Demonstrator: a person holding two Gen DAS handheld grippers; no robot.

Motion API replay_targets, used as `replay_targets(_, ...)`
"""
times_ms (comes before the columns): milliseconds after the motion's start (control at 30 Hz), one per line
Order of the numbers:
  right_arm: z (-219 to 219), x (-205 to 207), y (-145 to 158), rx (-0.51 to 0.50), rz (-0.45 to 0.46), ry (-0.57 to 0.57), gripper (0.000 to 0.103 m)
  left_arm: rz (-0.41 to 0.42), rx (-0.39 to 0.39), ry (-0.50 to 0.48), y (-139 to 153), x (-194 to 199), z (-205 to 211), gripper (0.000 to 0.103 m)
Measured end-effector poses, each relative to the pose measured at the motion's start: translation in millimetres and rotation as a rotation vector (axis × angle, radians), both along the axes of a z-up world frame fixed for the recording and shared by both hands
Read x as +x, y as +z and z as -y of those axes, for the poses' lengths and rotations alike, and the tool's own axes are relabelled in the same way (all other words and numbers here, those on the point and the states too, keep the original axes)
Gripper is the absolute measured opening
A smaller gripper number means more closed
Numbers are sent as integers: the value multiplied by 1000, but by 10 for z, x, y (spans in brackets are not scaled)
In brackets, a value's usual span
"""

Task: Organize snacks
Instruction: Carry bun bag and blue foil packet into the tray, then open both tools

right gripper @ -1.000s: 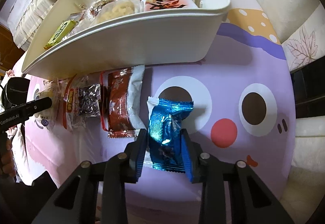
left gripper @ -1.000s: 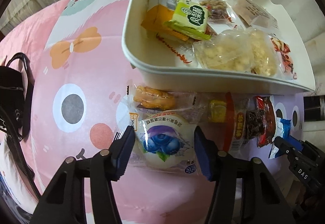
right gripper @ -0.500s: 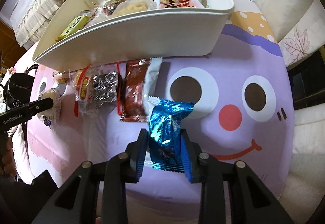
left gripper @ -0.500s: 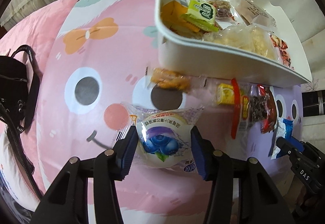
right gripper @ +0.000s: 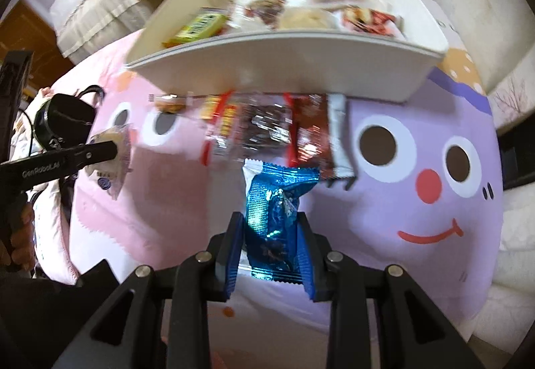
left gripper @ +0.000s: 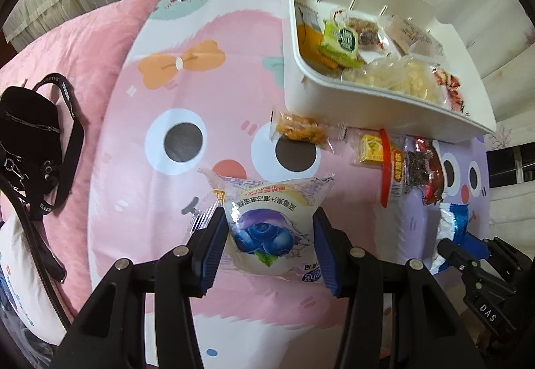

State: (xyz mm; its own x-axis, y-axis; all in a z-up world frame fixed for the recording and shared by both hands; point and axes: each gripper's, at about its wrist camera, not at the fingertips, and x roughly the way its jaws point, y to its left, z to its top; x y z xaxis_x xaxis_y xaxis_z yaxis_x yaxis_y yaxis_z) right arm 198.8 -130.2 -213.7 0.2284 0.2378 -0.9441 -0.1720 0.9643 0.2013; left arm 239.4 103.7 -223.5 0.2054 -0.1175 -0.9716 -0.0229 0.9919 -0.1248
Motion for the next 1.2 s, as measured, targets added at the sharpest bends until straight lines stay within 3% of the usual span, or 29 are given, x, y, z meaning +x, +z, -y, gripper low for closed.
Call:
replay_targets(333,-277,123,358,58,111,74,30,72,30,-48,488,197,-26,48)
replay_targets(667,-293,512,756,63,257,77,31,182,44,-109,947,590,144,48)
replay_targets(1200,107,1133,1013,19,383,-9,31,255,21,-162,1135,1173,567,49)
